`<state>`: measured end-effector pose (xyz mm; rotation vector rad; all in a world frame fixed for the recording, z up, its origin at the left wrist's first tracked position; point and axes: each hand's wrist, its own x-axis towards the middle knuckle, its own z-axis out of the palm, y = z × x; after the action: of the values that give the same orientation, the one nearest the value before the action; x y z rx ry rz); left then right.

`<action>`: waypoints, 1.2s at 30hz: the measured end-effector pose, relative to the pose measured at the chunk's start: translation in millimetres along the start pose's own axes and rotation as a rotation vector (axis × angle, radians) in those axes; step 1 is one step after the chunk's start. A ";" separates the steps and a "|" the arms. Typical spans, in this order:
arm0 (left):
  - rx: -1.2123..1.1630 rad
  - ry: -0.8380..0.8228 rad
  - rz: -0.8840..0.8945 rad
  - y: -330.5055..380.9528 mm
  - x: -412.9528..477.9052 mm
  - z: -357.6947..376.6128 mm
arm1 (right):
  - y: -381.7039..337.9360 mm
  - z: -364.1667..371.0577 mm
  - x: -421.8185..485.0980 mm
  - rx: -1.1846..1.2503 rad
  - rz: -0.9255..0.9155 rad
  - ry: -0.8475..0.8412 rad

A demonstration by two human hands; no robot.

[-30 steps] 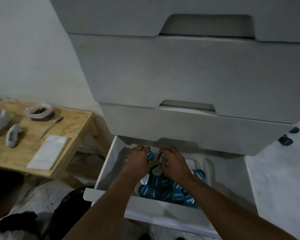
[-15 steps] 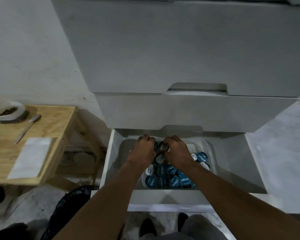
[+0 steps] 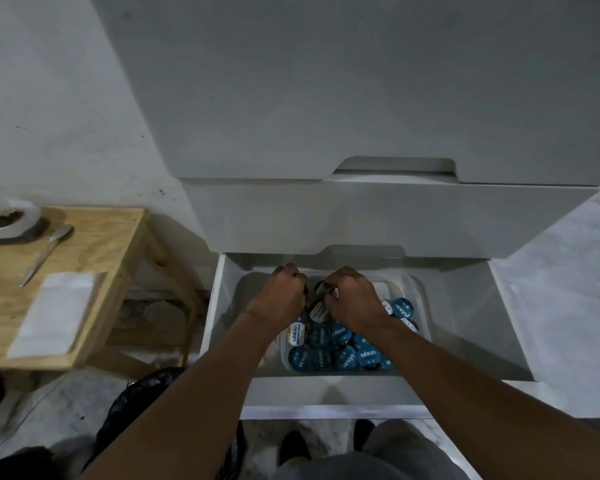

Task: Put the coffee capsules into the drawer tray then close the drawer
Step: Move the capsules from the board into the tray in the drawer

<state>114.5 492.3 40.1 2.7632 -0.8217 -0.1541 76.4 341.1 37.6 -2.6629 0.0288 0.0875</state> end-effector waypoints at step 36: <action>0.005 -0.041 0.053 -4.1 -0.9 -7.6 | -4.2 5.8 7.2 0.014 0.070 -0.061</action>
<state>117.2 497.7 46.3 2.7485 -0.9059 -0.2001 83.4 347.5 33.9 -2.6435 0.1030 0.1907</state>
